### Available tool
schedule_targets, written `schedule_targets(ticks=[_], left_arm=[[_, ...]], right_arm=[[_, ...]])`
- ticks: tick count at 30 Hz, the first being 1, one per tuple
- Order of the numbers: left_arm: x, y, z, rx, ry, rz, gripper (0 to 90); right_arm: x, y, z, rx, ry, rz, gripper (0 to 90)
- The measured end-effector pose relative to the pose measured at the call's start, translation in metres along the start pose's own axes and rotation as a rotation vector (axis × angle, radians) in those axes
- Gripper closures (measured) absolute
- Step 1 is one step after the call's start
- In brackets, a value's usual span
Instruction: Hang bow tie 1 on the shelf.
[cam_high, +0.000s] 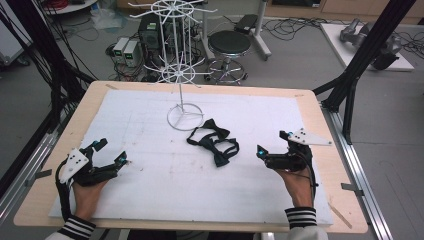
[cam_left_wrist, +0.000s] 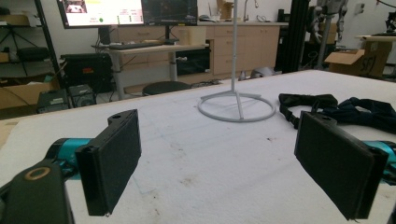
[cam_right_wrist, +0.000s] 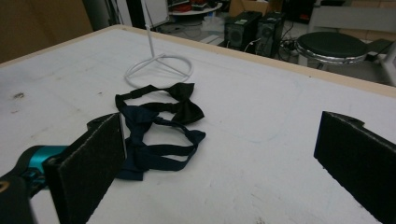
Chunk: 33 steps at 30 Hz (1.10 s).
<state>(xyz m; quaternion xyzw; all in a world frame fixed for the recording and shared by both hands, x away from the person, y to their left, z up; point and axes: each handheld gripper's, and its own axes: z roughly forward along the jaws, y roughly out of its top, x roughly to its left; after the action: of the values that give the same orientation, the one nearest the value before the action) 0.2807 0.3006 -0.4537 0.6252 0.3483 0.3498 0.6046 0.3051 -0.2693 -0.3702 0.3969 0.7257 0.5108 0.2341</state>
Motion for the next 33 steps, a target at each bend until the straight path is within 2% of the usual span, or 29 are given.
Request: schedule_targets(ticks=[13, 16, 21, 22, 26, 29, 33], left_arm=[[0.0, 0.0, 0.0, -0.001, 0.003, 0.001, 15.0], [0.0, 0.0, 0.0, -0.003, 0.004, -0.001, 15.0], [0.0, 0.0, 0.0, -0.003, 0.005, -0.001, 14.9], [0.0, 0.0, 0.0, -0.004, 0.005, -0.001, 15.0], [0.0, 0.0, 0.0, -0.004, 0.005, -0.001, 15.0], [0.0, 0.0, 0.0, -0.004, 0.005, -0.001, 15.0], [0.0, 0.0, 0.0, -0.004, 0.005, 0.0, 14.9]], right_arm=[[0.012, 0.025, 0.023, 0.095, 0.072, -0.047, 1.6], [0.014, 0.029, 0.029, 0.108, 0.087, -0.058, 5.2], [0.018, 0.034, 0.038, 0.143, 0.103, -0.061, 5.2], [0.019, 0.036, 0.043, 0.144, 0.123, -0.066, 5.2], [0.023, 0.04, 0.052, 0.172, 0.142, -0.07, 5.2], [0.025, 0.042, 0.057, 0.182, 0.144, -0.075, 5.3], [0.029, 0.044, 0.07, 0.222, 0.173, -0.075, 5.5]])
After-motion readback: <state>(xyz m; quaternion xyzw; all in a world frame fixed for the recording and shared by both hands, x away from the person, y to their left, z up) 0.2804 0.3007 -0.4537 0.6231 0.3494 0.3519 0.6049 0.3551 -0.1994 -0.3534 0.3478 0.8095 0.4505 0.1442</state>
